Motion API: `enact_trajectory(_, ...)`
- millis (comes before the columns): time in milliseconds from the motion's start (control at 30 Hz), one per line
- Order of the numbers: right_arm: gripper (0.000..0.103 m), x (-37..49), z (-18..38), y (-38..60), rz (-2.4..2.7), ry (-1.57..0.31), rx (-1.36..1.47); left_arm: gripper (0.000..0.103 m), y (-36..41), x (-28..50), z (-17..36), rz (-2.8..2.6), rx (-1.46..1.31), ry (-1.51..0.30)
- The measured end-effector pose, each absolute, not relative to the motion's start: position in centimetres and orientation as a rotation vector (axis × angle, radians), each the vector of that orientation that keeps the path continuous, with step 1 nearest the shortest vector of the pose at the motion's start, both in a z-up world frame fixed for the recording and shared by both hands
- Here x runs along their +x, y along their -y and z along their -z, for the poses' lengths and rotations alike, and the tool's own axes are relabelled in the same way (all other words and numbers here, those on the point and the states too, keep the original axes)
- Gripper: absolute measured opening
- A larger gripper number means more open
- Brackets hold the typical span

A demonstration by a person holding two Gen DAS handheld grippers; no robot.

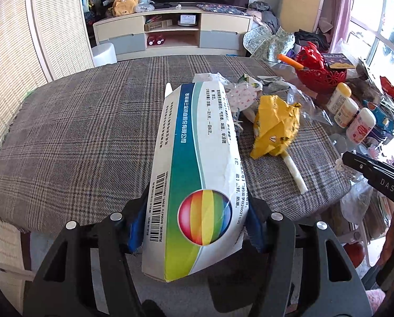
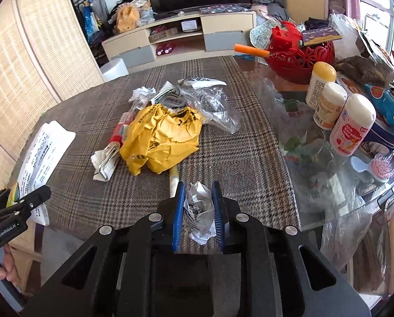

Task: Collect trash
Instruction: 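Carry the box and tissue down to the floor bin and release both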

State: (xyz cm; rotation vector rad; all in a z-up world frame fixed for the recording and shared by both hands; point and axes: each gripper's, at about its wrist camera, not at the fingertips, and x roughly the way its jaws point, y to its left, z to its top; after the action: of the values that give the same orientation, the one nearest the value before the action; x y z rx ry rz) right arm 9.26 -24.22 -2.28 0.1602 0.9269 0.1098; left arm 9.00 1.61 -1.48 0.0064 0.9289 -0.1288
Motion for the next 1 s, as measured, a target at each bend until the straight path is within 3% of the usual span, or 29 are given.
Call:
enact_trajectory(267, 0.022, 2.2, 3.0, 22.3, -0.190, -0.922, 0.165, 0.059, 0.0, 1.8, 3.6, 0.203, -0.061, -0.958)
enact_trajectory(567, 0.022, -1.9, 8.3, 21.5, -0.240, -1.022, 0.229, 0.059, 2.5, -4.2, 8.1, 0.250, -0.058, -1.018)
enact_trajectory(1000, 0.022, -0.8, 15.8, 20.3, -0.217, -1.170, 0.199, 0.059, 3.9, -2.5, 19.6, 0.262, -0.070, -1.206)
